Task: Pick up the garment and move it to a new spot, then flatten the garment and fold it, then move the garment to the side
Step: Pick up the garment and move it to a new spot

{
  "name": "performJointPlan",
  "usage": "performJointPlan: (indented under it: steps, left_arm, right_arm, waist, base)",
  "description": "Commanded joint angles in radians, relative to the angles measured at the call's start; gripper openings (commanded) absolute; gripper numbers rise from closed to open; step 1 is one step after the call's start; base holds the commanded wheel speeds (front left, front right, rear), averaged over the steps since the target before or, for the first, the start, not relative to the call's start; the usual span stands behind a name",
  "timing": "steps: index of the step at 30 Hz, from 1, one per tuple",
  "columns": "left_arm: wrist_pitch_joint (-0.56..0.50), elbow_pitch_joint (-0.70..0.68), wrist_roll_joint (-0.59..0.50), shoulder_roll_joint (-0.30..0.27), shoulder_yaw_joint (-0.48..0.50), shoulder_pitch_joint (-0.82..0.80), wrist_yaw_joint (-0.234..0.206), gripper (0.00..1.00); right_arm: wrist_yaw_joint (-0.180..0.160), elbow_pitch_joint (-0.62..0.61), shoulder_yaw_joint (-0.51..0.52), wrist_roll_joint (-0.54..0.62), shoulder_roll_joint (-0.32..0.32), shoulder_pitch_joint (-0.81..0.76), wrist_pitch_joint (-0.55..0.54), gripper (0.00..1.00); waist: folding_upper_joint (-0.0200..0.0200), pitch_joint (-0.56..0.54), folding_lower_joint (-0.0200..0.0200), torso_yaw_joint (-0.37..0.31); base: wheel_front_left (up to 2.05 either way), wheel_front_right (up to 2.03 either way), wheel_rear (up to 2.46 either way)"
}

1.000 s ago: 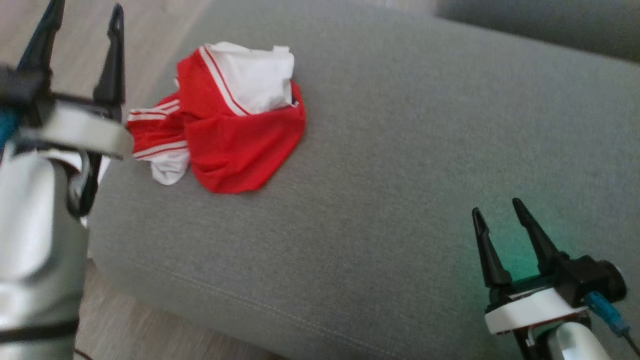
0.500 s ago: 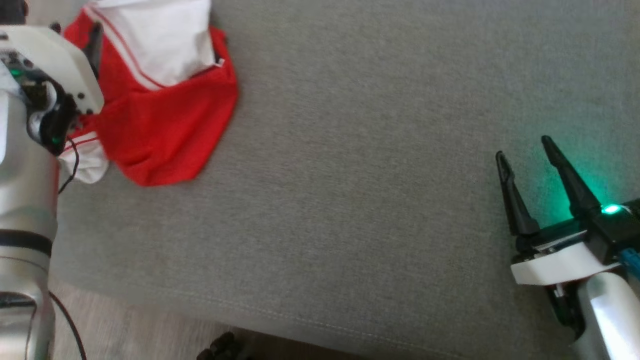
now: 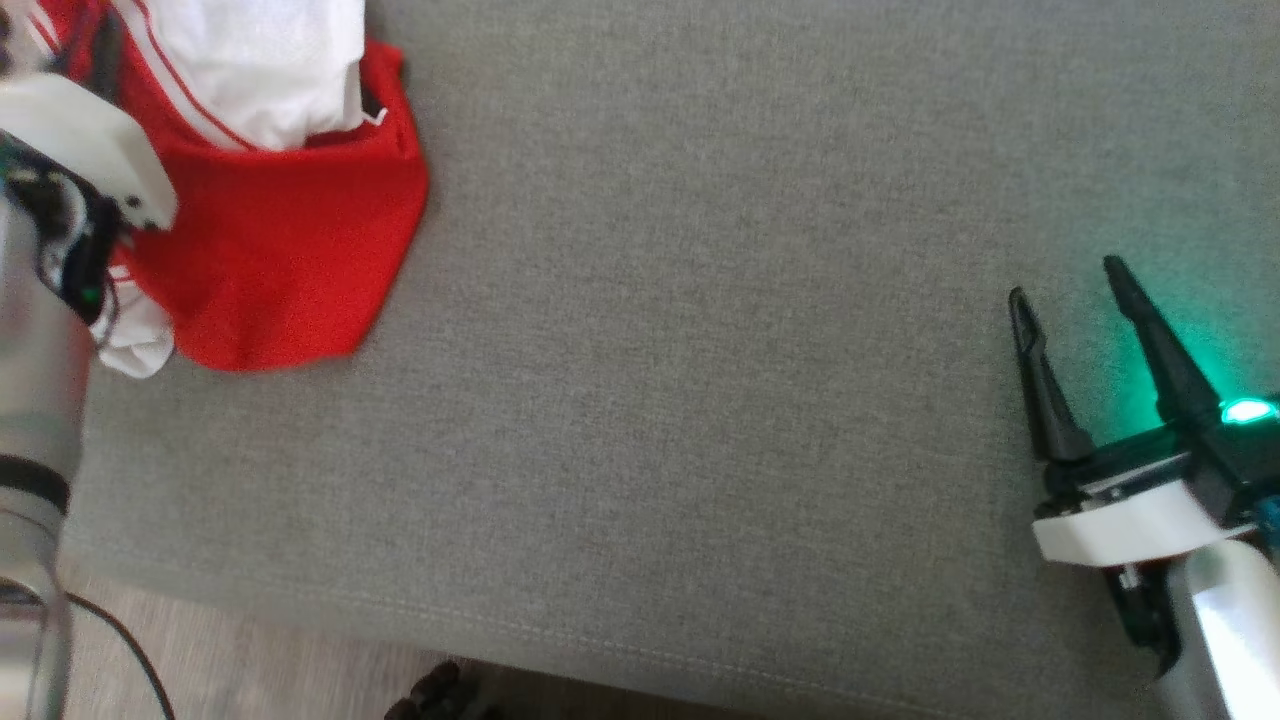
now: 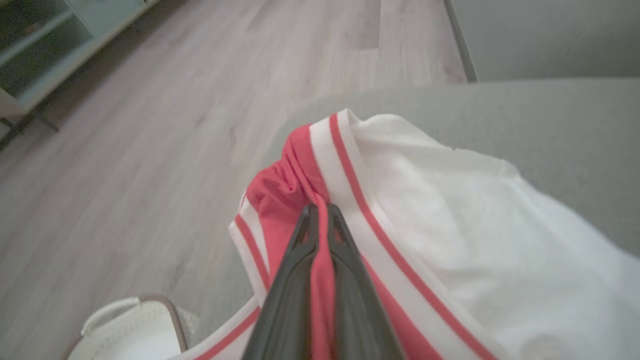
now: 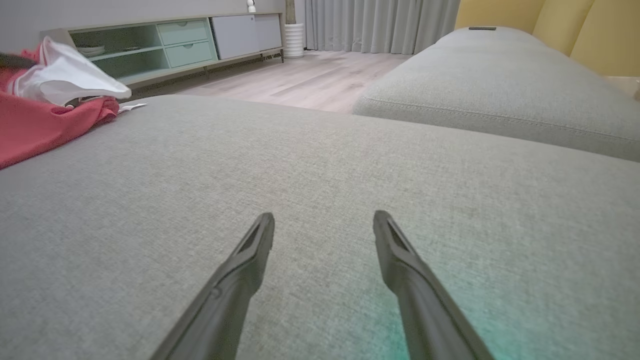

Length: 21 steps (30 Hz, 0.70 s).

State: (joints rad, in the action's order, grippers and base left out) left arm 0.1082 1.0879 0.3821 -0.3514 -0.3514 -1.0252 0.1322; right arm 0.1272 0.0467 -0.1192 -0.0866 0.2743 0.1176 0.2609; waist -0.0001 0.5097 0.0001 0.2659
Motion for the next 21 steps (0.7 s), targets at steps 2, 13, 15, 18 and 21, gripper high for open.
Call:
performJointPlan:
  steps: [2, 13, 15, 18, 21]
  left_arm:
    - [0.104, -0.034, -0.023, -0.094, 0.007, -0.085, -0.002, 0.0]
    - [0.153, -0.215, -0.046, -0.154, -0.123, -0.196, -0.002, 0.0]
    - [0.153, -0.258, -0.038, -0.166, -0.158, -0.205, -0.002, 0.0]
    - [0.153, -0.315, -0.021, -0.177, -0.212, -0.215, -0.002, 0.0]
    - [0.153, -0.348, -0.005, -0.177, -0.248, -0.223, -0.002, 0.0]
  right_arm:
    - [0.003, 0.0, -0.036, -0.001, -0.007, -0.016, 0.001, 1.0]
    - [0.003, 0.038, -0.103, -0.045, -0.116, -0.003, 0.001, 1.0]
    - [0.003, 0.043, -0.113, -0.045, -0.132, -0.013, 0.001, 1.0]
    - [0.003, 0.043, -0.121, -0.051, -0.16, -0.023, 0.001, 1.0]
    - [0.003, 0.04, -0.125, -0.054, -0.173, -0.028, 0.001, 1.0]
  waist:
    - [0.0001, -0.063, -0.0001, 0.003]
    - [0.0001, -0.286, -0.0001, -0.123]
    - [0.0001, -0.326, -0.0001, -0.168]
    - [0.0001, -0.372, -0.0001, -0.241]
    - [0.0001, -0.392, -0.0001, -0.288]
  base:
    - [0.0, 0.0, 0.0]
    - [0.0, 0.0, 0.0]
    - [0.0, 0.0, 0.0]
    - [0.0, 0.0, 0.0]
    - [0.0, 0.0, 0.0]
